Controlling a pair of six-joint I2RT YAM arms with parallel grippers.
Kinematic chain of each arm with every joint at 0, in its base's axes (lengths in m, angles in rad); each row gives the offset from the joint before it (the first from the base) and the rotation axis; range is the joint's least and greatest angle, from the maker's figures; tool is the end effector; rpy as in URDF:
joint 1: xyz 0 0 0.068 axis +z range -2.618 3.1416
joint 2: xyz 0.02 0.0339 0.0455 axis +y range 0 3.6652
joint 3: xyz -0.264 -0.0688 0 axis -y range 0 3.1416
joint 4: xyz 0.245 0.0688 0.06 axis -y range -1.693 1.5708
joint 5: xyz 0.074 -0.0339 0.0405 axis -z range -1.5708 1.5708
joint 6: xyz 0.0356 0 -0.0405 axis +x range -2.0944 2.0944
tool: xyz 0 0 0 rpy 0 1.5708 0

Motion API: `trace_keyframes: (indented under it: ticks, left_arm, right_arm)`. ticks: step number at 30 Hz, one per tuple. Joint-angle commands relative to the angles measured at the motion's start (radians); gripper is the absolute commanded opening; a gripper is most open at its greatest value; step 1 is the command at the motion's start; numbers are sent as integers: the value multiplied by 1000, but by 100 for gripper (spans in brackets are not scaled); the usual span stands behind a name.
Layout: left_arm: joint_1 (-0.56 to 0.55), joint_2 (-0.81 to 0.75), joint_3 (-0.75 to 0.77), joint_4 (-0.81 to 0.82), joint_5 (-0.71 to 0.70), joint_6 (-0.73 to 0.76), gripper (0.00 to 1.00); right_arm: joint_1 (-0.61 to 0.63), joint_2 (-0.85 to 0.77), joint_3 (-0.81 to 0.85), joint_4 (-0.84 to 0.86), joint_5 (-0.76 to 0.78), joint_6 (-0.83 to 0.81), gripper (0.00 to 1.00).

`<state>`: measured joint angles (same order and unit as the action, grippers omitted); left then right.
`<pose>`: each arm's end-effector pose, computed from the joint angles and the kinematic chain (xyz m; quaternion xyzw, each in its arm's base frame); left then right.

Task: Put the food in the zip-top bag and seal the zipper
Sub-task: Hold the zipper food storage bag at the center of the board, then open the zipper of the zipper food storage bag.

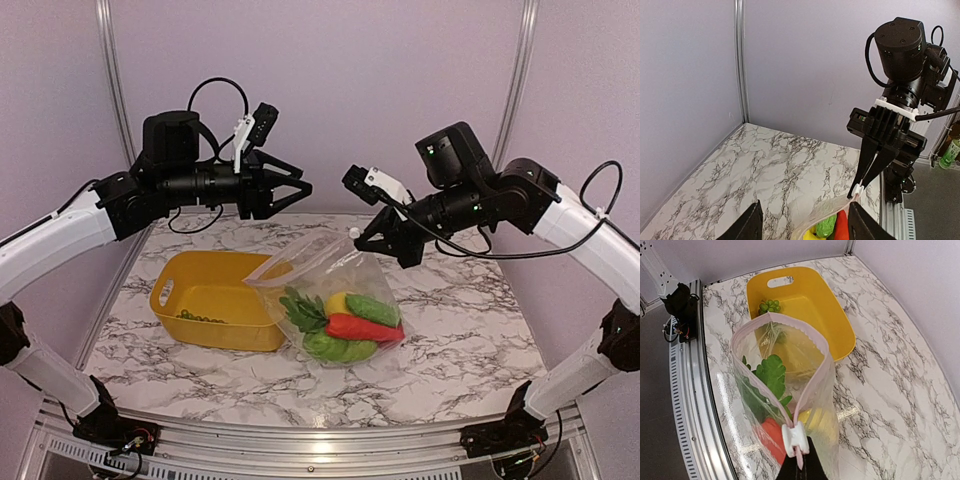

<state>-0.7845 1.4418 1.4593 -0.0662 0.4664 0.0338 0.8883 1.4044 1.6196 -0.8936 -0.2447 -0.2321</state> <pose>0.2262 -0.2484 0.4344 0.4265 0.5830 -0.4017 0.5629 0.1745 0.2284 0.4167 -0.5204 0.7305 0.2422 0.3700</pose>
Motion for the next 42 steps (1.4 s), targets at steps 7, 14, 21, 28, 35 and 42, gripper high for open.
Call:
trace_keyframes:
  ticks: [7, 14, 21, 28, 35, 42]
  left_arm:
    - [-85, 64, -48, 71, 75, -10, 65]
    - [-118, 143, 15, 109, 92, -12, 65]
    - [-130, 193, 45, 102, 141, -11, 55]
    - [-131, 186, 22, 82, 179, -7, 45]
    - [-131, 197, 22, 70, 197, 0, 40]
    - [-131, 199, 21, 68, 208, 11, 44]
  right_arm:
    - [9, 12, 13, -46, -57, 24, 0]
    - [9, 26, 36, -58, -71, 18, 0]
    - [9, 35, 46, -53, -69, 14, 0]
    - [8, 28, 48, -48, -56, 18, 0]
    - [9, 28, 47, -45, -58, 26, 0]
    - [9, 27, 34, -34, -54, 34, 0]
